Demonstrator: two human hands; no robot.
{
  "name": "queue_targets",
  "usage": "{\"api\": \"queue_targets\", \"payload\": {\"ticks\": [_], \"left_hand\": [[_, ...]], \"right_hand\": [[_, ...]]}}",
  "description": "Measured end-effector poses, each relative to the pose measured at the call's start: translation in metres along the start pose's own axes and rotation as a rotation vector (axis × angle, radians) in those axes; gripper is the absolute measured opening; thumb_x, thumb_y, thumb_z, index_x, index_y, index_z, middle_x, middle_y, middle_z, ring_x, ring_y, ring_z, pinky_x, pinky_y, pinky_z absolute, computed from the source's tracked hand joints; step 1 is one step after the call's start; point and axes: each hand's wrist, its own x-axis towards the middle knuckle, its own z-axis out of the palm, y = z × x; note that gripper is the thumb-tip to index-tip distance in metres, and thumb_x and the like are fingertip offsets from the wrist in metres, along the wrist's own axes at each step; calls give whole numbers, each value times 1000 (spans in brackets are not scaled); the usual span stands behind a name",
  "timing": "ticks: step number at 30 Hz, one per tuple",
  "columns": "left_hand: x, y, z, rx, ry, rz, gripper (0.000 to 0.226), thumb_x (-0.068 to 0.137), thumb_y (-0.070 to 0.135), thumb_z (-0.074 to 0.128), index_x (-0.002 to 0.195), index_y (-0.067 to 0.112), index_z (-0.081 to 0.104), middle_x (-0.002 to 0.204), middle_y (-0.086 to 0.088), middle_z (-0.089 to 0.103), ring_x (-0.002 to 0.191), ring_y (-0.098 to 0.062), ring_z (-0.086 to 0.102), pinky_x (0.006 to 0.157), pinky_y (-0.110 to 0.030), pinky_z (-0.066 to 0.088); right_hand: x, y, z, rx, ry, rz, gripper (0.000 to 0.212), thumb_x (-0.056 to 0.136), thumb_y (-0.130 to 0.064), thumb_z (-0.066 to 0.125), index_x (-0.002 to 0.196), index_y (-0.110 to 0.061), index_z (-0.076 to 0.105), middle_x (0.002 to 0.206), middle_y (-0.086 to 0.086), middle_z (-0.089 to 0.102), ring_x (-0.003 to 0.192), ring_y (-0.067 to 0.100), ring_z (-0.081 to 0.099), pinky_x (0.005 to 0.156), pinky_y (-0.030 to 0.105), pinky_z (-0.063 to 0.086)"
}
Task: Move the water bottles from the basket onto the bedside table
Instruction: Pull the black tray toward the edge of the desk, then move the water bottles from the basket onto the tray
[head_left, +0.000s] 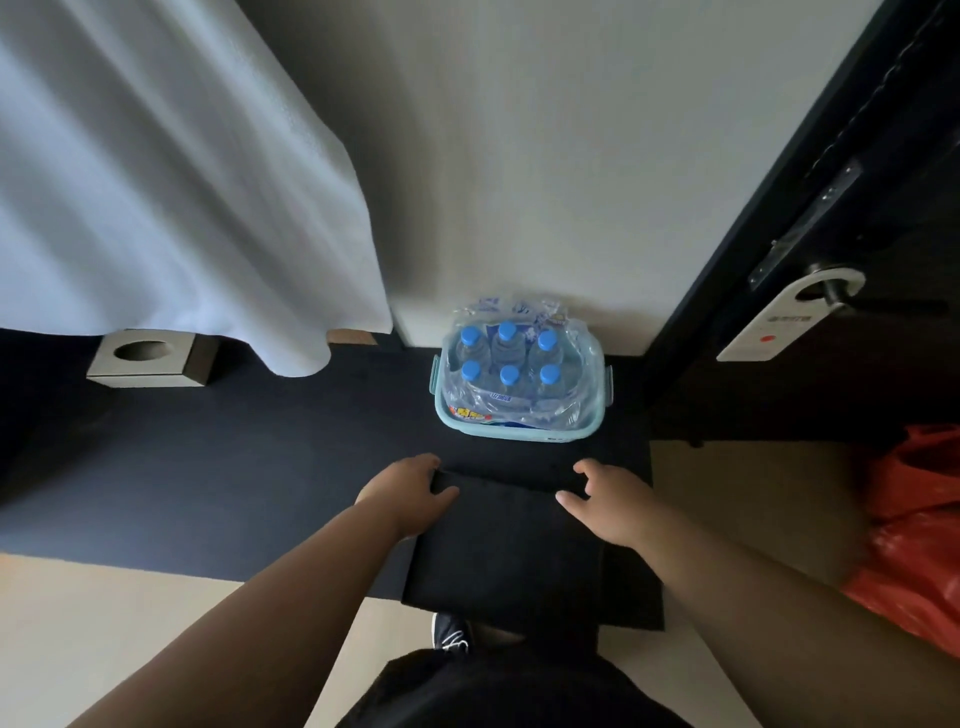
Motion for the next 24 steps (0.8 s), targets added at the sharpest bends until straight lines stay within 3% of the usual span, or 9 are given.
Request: {"api": "queue_targets", "payload": {"ticks": [4,8,14,19,22,24], "left_hand": [[23,15,-13,-191,82,-74,56,85,58,68,131,27,62,119,6,69,110,-16,67,95,-32,53],[45,27,-28,-234,135,-49,51,83,56,67,127,31,64,112,11,68,106,-13,67,88,-29,52],[79,40,-51,-202,212,18,49,88,50,65,133,30,64,116,5,62,94,-17,65,78,-30,51],[113,47,-66,-201,204,66,46,86,49,68,129,33,64,124,7,60,93,-16,63,78,-31,53],[130,52,-68,-174,181,104,47,86,47,69,130,33,62,127,8,59,97,-17,65,82,-33,54],[140,54,-65,-120,139,133,46,87,45,68,130,32,61,124,8,62,98,-19,67,84,-36,57]], "right_hand": [[12,-4,-13,13,67,-43,68,93,-68,50,146,-26,49,120,-8,65,110,14,63,89,34,52],[22,-22,-24,29,111,-77,59,95,-66,49,140,-28,54,104,-16,66,100,8,63,81,31,52],[48,-69,-52,29,234,-157,49,99,-56,50,137,-26,58,119,-5,71,107,17,67,86,39,57],[74,-103,-66,23,285,-116,46,100,-53,51,138,-27,52,110,-5,69,101,19,66,76,37,56],[90,-116,-63,7,313,-70,38,99,-50,52,128,-25,54,99,-2,68,92,22,67,71,39,57],[100,-122,-59,-21,303,-42,41,97,-53,53,128,-26,52,102,-1,68,94,23,66,71,39,55]]}}
